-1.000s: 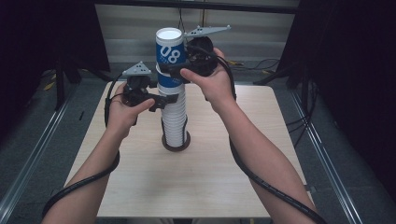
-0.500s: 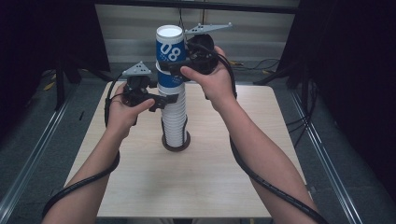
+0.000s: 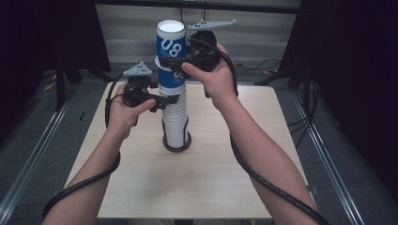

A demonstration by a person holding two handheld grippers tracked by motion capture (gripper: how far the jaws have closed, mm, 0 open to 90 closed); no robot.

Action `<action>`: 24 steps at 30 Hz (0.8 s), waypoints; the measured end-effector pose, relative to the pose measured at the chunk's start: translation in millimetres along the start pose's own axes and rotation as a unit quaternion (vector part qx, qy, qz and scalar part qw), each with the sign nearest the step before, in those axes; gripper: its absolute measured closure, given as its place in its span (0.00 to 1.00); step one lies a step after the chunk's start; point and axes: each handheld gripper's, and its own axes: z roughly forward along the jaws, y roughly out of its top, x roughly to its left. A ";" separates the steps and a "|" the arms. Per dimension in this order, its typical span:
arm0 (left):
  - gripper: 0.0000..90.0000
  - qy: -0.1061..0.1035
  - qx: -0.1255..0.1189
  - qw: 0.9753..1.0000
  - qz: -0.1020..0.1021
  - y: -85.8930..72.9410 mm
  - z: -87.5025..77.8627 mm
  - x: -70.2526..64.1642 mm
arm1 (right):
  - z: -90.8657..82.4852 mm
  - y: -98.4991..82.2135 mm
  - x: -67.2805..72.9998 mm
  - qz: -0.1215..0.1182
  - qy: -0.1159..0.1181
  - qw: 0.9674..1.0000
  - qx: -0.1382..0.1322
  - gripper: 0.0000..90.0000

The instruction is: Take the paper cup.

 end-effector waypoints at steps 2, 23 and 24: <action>0.15 0.000 0.000 1.000 -0.001 0.0 0.0 0.1 | -1.3 1.7 -0.1 -0.001 0.000 1.000 -0.001 0.22; 0.15 0.002 0.005 1.000 0.002 1.0 -0.1 -0.4 | -14.1 6.8 -2.3 0.005 -0.002 1.000 -0.011 0.22; 0.15 0.002 0.006 1.000 0.002 0.9 -0.1 -0.3 | -14.8 6.8 -2.4 0.004 -0.003 1.000 -0.010 0.22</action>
